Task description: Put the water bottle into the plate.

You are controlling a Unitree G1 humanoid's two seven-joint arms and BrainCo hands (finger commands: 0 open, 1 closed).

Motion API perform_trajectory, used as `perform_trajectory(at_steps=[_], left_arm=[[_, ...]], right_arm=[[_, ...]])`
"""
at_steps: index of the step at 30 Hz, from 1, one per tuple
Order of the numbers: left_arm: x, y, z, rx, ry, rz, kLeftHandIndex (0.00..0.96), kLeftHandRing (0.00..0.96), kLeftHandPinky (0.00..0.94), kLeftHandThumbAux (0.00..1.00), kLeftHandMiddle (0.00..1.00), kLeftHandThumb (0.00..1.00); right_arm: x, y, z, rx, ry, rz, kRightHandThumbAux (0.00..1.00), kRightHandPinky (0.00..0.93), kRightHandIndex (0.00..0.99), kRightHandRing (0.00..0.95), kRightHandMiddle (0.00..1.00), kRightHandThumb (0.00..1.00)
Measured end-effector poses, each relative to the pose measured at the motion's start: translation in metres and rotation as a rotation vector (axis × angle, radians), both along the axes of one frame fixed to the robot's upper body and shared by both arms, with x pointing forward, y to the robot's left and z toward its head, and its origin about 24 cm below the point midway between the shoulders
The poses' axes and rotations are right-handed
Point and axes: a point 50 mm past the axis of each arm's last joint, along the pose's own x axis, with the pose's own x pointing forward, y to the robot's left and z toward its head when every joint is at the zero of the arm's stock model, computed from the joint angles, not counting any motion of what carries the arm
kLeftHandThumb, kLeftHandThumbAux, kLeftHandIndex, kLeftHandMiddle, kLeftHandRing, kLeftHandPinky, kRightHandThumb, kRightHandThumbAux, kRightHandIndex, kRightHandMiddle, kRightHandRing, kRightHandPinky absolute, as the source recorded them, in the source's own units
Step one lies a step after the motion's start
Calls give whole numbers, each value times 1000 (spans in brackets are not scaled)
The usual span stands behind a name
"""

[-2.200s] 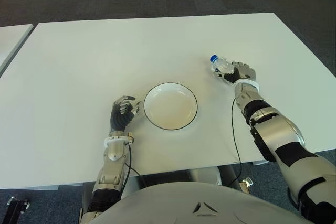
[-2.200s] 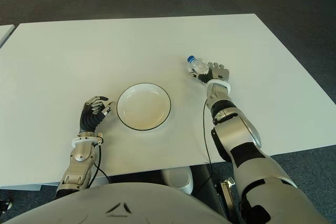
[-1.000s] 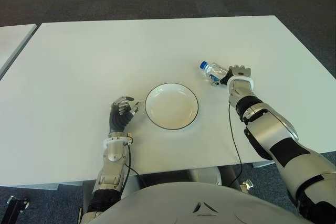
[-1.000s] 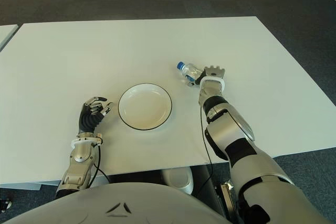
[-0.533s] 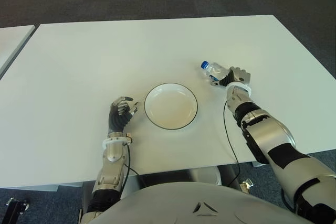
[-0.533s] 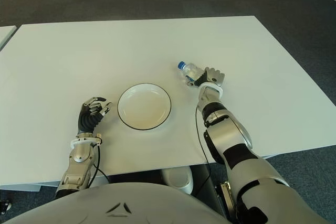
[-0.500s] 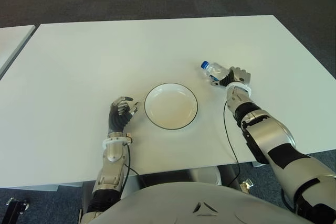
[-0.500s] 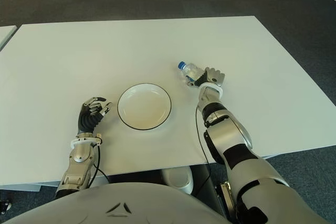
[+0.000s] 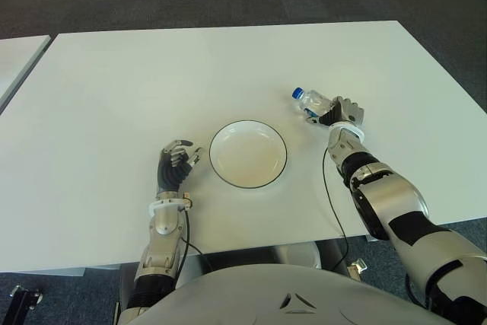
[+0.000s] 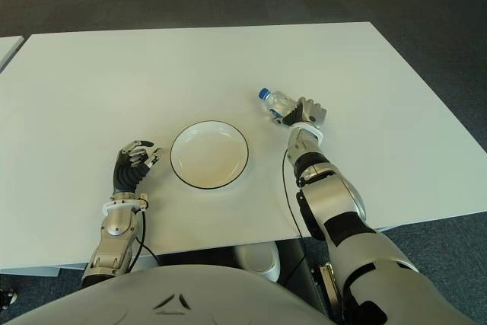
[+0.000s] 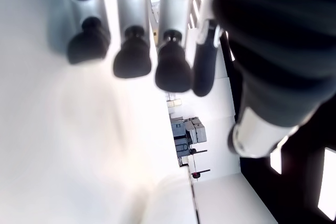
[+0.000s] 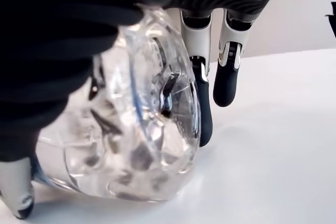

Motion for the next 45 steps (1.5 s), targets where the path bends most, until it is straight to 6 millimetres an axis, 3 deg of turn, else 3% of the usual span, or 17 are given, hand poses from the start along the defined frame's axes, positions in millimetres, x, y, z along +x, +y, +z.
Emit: perform_trajectory(at_steps=[14, 22, 27, 36, 45], left_arm=[[0, 2, 0, 2, 3, 9, 437, 794, 791, 714, 789, 706], [0, 3, 0, 3, 9, 13, 437, 808, 822, 714, 800, 707], [0, 3, 0, 3, 8, 12, 437, 813, 827, 714, 803, 708], [1, 3, 1, 7, 5, 10, 437, 808, 807, 714, 799, 707], [1, 4, 1, 10, 3, 8, 437, 806, 817, 715, 796, 707]], right_arm=[[10, -15, 14, 717, -169, -316, 730, 805, 436, 805, 806, 691], [10, -21, 14, 949, -234, -360, 729, 829, 436, 811, 809, 693], [11, -12, 12, 1087, -244, -338, 728, 866, 437, 850, 843, 696], [16, 14, 13, 1190, -239, -204, 724, 884, 438, 883, 879, 702], [13, 39, 11, 1136, -212, 15, 725, 897, 438, 896, 893, 703]])
